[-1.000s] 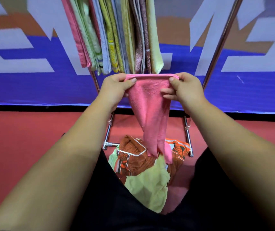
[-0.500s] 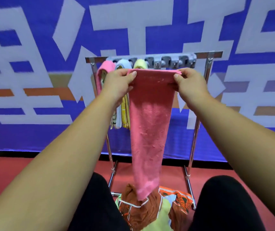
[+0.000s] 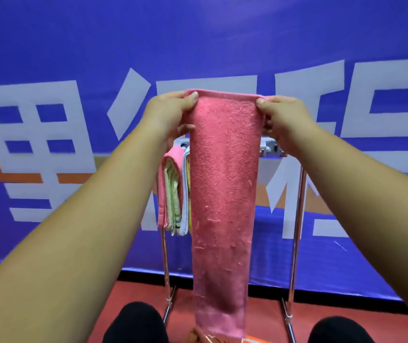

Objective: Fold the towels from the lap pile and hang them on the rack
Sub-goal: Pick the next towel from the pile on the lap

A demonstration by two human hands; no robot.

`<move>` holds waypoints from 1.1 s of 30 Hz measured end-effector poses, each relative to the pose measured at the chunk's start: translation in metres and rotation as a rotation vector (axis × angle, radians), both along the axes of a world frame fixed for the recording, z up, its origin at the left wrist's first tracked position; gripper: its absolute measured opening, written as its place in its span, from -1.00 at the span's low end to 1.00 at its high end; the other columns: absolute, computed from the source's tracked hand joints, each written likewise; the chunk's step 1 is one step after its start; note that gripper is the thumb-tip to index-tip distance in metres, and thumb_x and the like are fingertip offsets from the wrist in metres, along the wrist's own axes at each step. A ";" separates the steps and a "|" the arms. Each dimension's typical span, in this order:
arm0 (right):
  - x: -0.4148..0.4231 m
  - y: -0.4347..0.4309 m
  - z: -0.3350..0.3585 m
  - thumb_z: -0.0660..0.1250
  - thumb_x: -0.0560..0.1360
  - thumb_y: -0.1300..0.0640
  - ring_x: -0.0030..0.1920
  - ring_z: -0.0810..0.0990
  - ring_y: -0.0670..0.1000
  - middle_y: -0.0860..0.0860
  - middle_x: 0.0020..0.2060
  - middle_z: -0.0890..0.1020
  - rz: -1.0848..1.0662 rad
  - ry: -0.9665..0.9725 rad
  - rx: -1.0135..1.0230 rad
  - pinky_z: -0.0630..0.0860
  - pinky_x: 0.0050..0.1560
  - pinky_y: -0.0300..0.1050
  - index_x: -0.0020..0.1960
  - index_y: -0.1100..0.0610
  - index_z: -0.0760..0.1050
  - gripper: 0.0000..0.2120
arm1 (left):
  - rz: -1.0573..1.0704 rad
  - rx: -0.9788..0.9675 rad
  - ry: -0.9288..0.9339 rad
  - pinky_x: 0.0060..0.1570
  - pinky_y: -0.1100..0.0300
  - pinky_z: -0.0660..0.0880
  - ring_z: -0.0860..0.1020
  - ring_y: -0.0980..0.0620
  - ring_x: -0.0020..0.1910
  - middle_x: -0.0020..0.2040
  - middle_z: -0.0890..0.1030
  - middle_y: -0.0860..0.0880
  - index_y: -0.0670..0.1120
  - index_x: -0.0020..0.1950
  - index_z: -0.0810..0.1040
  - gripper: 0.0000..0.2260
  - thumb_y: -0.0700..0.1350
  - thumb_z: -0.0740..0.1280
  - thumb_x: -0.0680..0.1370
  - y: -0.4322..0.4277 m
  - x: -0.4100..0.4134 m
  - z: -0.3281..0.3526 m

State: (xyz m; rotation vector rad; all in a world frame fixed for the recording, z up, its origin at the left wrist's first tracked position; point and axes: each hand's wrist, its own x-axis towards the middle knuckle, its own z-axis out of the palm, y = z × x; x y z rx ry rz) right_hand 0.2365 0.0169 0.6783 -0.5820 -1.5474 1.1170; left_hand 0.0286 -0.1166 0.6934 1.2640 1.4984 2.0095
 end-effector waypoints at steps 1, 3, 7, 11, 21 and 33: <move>0.000 -0.003 0.005 0.43 0.59 0.12 -0.20 0.58 0.07 0.08 -0.17 0.64 0.040 0.028 -0.023 0.59 -0.19 -0.07 0.06 0.19 0.70 -0.84 | -0.003 0.000 -0.002 -0.35 0.23 0.57 0.59 0.13 -0.34 -0.20 0.68 0.03 -0.07 0.21 0.73 -0.82 -0.09 0.47 0.62 -0.002 -0.002 0.006; 0.000 -0.005 0.012 0.48 0.48 0.12 -0.25 0.52 0.07 0.10 -0.16 0.60 0.081 0.068 -0.072 0.50 -0.27 -0.12 0.10 0.27 0.71 -0.72 | 0.060 -0.047 0.030 -0.21 0.18 0.60 0.60 0.06 -0.24 -0.15 0.70 0.01 -0.01 0.15 0.75 -0.82 -0.02 0.50 0.58 -0.002 -0.007 0.013; -0.008 -0.009 0.011 0.51 0.48 0.24 -0.40 0.58 0.03 0.14 -0.18 0.62 0.004 0.021 -0.151 0.54 -0.40 -0.13 0.06 0.33 0.67 -0.79 | 0.209 -0.192 0.037 -0.05 -0.09 0.71 0.68 -0.07 -0.14 -0.05 0.73 -0.10 -0.06 0.02 0.71 -0.87 -0.05 0.53 0.53 -0.001 -0.010 0.009; -0.021 -0.016 0.003 0.45 0.51 0.30 -0.49 0.48 0.06 0.18 -0.27 0.53 -0.034 0.002 -0.243 0.45 -0.52 -0.16 0.02 0.29 0.56 -0.88 | 0.147 -0.219 -0.026 -0.37 0.08 0.65 0.67 -0.08 -0.23 -0.05 0.70 -0.14 -0.17 0.10 0.65 -0.87 -0.18 0.50 0.58 0.001 -0.010 0.001; -0.038 -0.027 -0.007 0.43 0.47 0.32 -0.34 0.54 0.12 0.18 -0.25 0.54 -0.086 0.020 -0.274 0.56 -0.31 0.01 0.03 0.39 0.64 -0.82 | 0.136 -0.145 -0.072 -0.40 0.11 0.61 0.65 -0.14 -0.33 -0.17 0.63 -0.20 -0.24 -0.04 0.62 -0.95 -0.30 0.44 0.52 -0.005 0.005 -0.010; -0.059 -0.053 -0.010 0.47 0.38 0.16 -0.24 0.72 0.19 0.27 -0.12 0.74 -0.134 -0.179 -0.023 0.71 -0.05 0.35 -0.07 0.25 0.72 -0.80 | 0.171 -0.141 -0.011 -0.19 -0.19 0.73 0.75 -0.21 -0.29 -0.34 0.68 -0.21 -0.24 -0.24 0.65 -0.89 -0.20 0.45 0.35 0.004 0.036 -0.022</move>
